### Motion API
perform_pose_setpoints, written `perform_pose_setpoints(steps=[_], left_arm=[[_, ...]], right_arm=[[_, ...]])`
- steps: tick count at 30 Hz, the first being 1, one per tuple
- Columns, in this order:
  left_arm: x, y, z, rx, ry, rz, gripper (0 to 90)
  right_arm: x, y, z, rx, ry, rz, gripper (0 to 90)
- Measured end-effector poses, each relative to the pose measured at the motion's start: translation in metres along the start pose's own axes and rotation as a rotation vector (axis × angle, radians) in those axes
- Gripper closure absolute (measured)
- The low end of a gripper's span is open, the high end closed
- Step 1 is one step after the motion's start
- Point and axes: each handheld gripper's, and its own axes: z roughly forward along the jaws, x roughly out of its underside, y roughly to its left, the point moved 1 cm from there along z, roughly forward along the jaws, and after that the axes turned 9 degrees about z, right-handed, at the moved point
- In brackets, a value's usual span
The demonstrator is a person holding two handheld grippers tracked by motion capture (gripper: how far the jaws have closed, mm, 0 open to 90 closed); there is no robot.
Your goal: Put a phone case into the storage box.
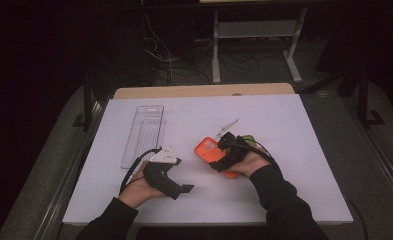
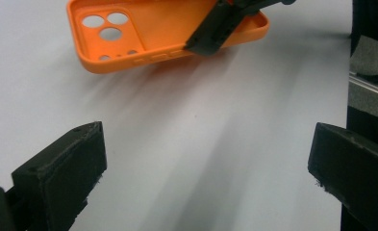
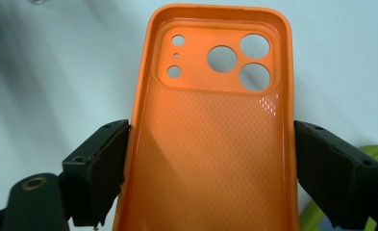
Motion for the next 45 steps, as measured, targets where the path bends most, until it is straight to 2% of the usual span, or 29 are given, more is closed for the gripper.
perform_pose_setpoints(steps=[1,2,3,4,9,12,14,17,18,20,21,24,25,27,29,30,31,32,34,37,38,39,45], left_arm=[[-0.001,0.001,-0.001,0.001,0.003,0.010,0.0],[-0.003,0.002,-0.002,0.003,0.001,0.000,0.0],[-0.005,0.004,-0.005,0.008,0.012,0.015,0.0],[-0.007,0.005,-0.006,0.012,0.014,0.011,0.0],[-0.013,0.011,-0.011,0.041,0.015,0.036,0.0],[-0.020,0.019,-0.009,0.066,0.033,0.073,0.0],[-0.024,0.020,-0.010,0.082,0.036,0.075,0.0],[-0.034,0.027,-0.010,0.100,0.047,0.131,0.0],[-0.034,0.027,-0.010,0.100,0.047,0.131,0.0],[-0.037,0.029,-0.009,0.107,0.057,0.135,0.0],[-0.041,0.034,-0.009,0.114,0.069,0.156,0.0],[-0.046,0.038,-0.009,0.121,0.077,0.174,0.0],[-0.050,0.040,-0.010,0.135,0.082,0.198,0.0],[-0.052,0.041,-0.009,0.144,0.080,0.209,0.0],[-0.054,0.041,-0.008,0.166,0.083,0.221,0.0],[-0.055,0.042,-0.007,0.175,0.095,0.237,0.0],[-0.055,0.042,-0.003,0.192,0.140,0.257,0.0],[-0.055,0.042,-0.003,0.192,0.140,0.257,0.0],[-0.056,0.040,0.000,0.210,0.163,0.267,0.0],[-0.057,0.038,0.004,0.231,0.173,0.292,0.0],[-0.057,0.038,0.004,0.231,0.173,0.292,0.0],[-0.058,0.038,0.006,0.231,0.180,0.309,0.0],[-0.061,0.036,0.012,0.252,0.182,0.327,0.0]], right_arm=[[0.000,-0.002,-0.002,-0.003,0.002,-0.023,14.8],[0.001,-0.003,-0.003,-0.009,0.005,-0.030,14.8],[0.001,-0.005,-0.005,-0.007,0.009,-0.053,14.8],[0.002,-0.007,-0.006,-0.014,0.011,-0.081,14.8],[0.006,-0.014,-0.017,-0.072,0.020,-0.144,14.8],[0.005,-0.019,-0.026,-0.113,0.015,-0.200,14.8],[0.005,-0.022,-0.031,-0.127,0.007,-0.232,14.7],[0.005,-0.025,-0.037,-0.160,0.001,-0.260,14.7],[0.005,-0.025,-0.037,-0.160,0.001,-0.260,14.7],[0.005,-0.025,-0.039,-0.180,-0.005,-0.292,14.7],[0.005,-0.025,-0.039,-0.189,-0.006,-0.304,14.7],[0.005,-0.025,-0.039,-0.216,-0.008,-0.329,14.7],[0.005,-0.023,-0.038,-0.238,-0.005,-0.346,14.7],[0.004,-0.021,-0.036,-0.243,-0.001,-0.356,14.7],[0.002,-0.017,-0.034,-0.243,0.023,-0.392,14.7],[0.001,-0.016,-0.034,-0.250,0.024,-0.402,14.7],[0.000,-0.014,-0.034,-0.258,0.028,-0.403,14.8],[0.000,-0.013,-0.033,-0.276,0.020,-0.406,14.7],[-0.001,-0.012,-0.033,-0.272,0.020,-0.412,14.7],[-0.001,-0.007,-0.030,-0.285,0.031,-0.433,14.7],[-0.001,-0.007,-0.030,-0.285,0.031,-0.433,14.7],[-0.001,-0.004,-0.030,-0.295,0.035,-0.436,14.7],[-0.002,0.001,-0.030,-0.311,0.034,-0.453,14.7]])
